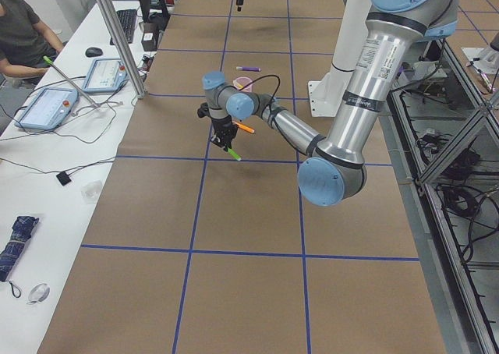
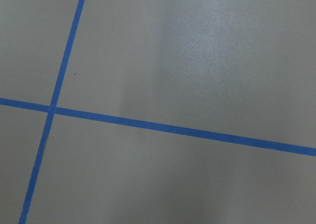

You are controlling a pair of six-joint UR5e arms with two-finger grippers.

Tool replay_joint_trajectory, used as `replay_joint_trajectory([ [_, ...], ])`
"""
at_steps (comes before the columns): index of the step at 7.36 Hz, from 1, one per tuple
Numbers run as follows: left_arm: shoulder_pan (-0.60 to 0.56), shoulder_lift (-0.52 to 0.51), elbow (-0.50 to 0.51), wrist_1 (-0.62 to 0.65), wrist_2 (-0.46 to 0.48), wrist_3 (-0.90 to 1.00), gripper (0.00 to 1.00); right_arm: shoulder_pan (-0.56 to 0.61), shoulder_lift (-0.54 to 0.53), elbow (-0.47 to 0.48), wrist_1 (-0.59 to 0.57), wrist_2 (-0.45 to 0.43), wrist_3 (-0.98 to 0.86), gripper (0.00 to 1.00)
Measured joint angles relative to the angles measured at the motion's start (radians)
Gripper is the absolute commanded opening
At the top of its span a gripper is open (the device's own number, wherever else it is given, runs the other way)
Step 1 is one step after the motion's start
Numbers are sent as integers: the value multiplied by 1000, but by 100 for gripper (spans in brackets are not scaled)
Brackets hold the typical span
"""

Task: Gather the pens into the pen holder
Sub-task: 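Carry the green marker with the left gripper over the cup, then drop the green marker into the cup while the right gripper moves over the purple marker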

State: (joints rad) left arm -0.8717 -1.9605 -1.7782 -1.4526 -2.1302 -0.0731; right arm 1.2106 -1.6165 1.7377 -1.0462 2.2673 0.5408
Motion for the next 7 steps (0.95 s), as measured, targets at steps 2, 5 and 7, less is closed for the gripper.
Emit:
replay_joint_trajectory([
  [2,71,-114,-66,29,9,-114,0,2,0,-2,0,-3,-2,100],
  [5,230,-303,-51,-88,210,-407,0,2,6,-10,0,-12,-1,100],
  [7,327,-367,43,-254,396,-500,0,0,13,-11,0,-20,1,100],
])
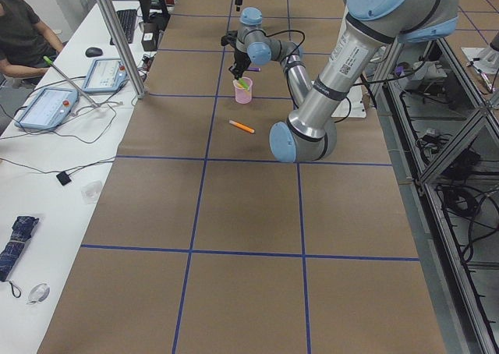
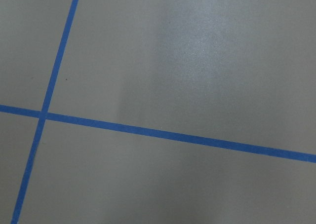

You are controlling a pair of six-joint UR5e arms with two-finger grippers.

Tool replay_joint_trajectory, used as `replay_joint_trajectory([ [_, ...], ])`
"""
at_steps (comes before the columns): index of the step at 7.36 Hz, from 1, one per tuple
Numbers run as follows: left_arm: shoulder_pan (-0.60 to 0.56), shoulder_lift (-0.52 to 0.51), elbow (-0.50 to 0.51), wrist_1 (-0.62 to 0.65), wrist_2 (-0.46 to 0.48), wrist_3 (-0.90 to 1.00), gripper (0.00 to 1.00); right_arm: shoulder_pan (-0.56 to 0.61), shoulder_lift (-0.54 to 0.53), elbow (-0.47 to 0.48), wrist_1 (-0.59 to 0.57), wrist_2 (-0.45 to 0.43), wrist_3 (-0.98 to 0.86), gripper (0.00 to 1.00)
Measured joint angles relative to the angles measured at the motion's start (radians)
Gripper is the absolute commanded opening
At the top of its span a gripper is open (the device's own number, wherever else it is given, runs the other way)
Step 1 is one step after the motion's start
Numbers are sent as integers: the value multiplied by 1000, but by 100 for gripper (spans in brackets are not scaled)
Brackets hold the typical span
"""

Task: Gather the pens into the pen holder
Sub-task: 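Drop the green marker into the cup while the right gripper moves over the purple marker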

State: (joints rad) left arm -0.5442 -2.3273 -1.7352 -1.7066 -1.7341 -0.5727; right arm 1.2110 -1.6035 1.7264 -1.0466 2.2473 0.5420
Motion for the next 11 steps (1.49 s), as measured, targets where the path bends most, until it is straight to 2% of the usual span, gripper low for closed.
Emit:
replay_joint_trajectory([
  [1,31,-39,49,-35,52,-20,0,0,3,0,0,-1,3,100],
  [2,47,-65,79,-49,75,-29,6,-1,4,0,0,-2,6,100],
  [3,54,-75,93,-61,84,-33,37,-1,6,-1,-1,-3,7,100],
  [5,61,-76,106,-87,118,-35,56,-1,8,-2,-1,-4,8,100],
  [7,51,-66,102,-92,134,-30,59,-2,19,-6,-1,-5,22,100],
  [9,7,25,28,-89,111,-23,59,-58,84,-13,0,-16,174,100],
  [11,-110,197,-78,-82,-38,-19,62,-215,180,1,0,-105,461,100],
])
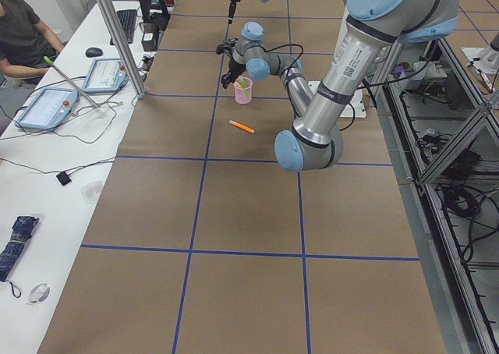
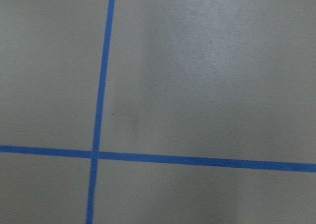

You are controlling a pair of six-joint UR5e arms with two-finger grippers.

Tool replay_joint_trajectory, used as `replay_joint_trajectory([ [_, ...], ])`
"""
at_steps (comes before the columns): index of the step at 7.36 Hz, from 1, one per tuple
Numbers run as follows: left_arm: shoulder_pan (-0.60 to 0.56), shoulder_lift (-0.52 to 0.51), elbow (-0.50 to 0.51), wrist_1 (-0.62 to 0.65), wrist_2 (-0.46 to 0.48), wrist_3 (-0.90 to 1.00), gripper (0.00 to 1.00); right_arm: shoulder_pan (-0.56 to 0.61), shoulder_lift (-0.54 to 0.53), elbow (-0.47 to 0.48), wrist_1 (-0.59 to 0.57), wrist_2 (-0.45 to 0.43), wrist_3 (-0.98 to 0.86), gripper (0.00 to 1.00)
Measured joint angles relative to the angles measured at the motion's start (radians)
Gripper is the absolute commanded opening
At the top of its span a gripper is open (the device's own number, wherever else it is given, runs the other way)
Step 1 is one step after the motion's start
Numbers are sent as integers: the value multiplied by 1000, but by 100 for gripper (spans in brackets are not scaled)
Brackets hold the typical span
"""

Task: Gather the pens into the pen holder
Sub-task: 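Drop the green marker into the cup while the right gripper moves over the purple marker, then lower the right gripper and grasp the purple marker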

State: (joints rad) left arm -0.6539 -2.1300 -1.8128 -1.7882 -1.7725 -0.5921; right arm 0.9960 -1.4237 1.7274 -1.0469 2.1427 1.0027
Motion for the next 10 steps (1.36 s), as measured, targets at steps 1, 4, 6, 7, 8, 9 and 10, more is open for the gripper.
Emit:
replay_joint_trajectory([
  [1,-61,86,-35,1,-86,1,62,-85,43,20,-6,-59,122,100],
  [4,-194,324,-126,1,-202,-1,81,-249,241,55,-275,-125,232,100],
  [6,-245,377,-112,33,-234,-6,81,-320,323,51,-454,-127,187,100],
  [7,-253,383,-105,49,-238,-8,81,-338,335,38,-494,-124,170,98],
  [8,-257,388,-107,56,-241,-8,82,-341,340,10,-517,-103,158,92],
  [9,-259,395,-114,58,-243,-9,83,-331,342,-27,-526,-70,141,85],
  [10,-260,404,-126,58,-245,-9,84,-313,348,-72,-527,-31,105,81],
])
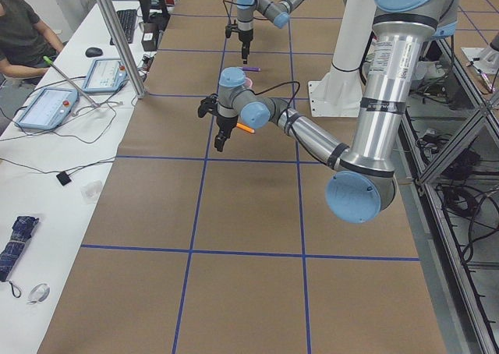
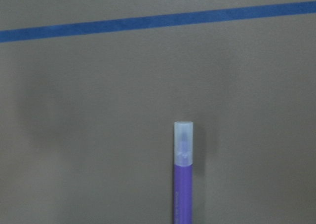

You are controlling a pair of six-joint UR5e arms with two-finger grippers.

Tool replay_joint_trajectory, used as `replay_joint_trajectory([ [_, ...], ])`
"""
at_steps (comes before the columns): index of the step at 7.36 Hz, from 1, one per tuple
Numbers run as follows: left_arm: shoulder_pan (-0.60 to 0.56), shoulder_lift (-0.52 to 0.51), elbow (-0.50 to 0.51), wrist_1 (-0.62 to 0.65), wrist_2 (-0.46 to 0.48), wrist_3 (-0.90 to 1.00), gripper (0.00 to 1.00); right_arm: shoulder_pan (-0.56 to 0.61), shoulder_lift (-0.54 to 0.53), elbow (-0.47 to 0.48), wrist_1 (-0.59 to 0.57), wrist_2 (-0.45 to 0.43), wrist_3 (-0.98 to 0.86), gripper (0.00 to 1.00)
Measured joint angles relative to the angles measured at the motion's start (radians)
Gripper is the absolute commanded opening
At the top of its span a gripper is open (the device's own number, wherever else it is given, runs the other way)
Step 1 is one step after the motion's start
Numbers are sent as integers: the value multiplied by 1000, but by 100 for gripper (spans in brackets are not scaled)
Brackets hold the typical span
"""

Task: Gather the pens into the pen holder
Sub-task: 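Lower the right gripper and grasp the purple marker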

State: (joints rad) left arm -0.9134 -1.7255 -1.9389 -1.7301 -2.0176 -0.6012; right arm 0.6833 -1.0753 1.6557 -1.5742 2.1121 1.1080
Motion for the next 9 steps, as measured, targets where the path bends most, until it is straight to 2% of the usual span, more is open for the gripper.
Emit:
replay_joint_trajectory([
  [1,0,9,-14,0,-1,0,84,20,9,-41,3,51,-46,76],
  [2,-1,15,-26,0,-1,0,84,31,16,-64,7,84,-72,76],
  [5,0,18,-45,-1,0,0,84,31,31,-116,28,107,-78,77],
  [6,0,18,-46,-1,0,0,84,26,34,-143,66,108,-72,73],
  [8,1,18,-46,-1,0,0,84,15,45,-170,110,108,-45,21],
  [9,1,18,-46,-1,0,0,84,13,48,-173,115,109,-37,0],
])
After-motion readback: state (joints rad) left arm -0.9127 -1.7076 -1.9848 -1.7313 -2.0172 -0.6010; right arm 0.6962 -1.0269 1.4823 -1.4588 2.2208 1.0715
